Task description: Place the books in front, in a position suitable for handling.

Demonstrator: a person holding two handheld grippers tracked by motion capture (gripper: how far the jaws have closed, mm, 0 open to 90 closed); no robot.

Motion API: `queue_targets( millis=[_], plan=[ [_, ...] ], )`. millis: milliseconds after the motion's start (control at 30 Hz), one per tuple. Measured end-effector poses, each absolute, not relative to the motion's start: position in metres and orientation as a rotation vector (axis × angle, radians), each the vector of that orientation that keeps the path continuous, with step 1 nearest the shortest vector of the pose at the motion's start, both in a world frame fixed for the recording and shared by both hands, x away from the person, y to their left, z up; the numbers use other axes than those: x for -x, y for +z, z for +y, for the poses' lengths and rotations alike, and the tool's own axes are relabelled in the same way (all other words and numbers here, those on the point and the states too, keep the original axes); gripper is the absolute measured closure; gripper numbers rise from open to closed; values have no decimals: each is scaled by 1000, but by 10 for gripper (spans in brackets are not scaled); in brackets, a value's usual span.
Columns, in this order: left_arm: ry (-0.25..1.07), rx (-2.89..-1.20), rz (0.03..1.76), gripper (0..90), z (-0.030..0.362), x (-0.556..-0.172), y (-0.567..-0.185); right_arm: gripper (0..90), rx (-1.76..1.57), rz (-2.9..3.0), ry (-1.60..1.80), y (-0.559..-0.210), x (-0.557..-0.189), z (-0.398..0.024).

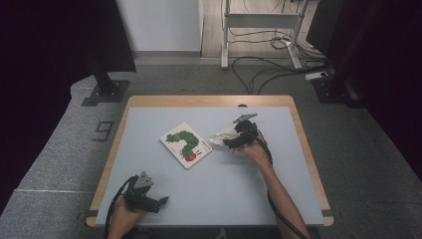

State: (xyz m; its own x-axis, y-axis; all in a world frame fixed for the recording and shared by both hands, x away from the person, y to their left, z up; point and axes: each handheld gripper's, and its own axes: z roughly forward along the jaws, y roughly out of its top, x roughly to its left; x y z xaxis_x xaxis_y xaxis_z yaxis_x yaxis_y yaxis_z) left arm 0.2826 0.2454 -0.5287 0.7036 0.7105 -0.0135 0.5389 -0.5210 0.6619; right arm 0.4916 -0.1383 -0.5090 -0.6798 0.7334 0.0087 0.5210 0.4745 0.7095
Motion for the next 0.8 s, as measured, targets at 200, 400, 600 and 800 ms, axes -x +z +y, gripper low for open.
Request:
queue_targets(
  millis=[200,400,600,800],
  plan=[
    [341,-2256,948,0,245,-283,-529,266,-1100,2425,990,-517,-500,-144],
    [341,-2256,948,0,245,-283,-529,503,-1156,2416,991,-515,-500,-148],
    [340,-2256,948,0,245,-283,-529,579,-1138,2408,968,-510,-496,-147],
    [341,-2256,948,0,245,-283,-529,583,-1117,2429,994,-498,-490,-151]
  ],
)
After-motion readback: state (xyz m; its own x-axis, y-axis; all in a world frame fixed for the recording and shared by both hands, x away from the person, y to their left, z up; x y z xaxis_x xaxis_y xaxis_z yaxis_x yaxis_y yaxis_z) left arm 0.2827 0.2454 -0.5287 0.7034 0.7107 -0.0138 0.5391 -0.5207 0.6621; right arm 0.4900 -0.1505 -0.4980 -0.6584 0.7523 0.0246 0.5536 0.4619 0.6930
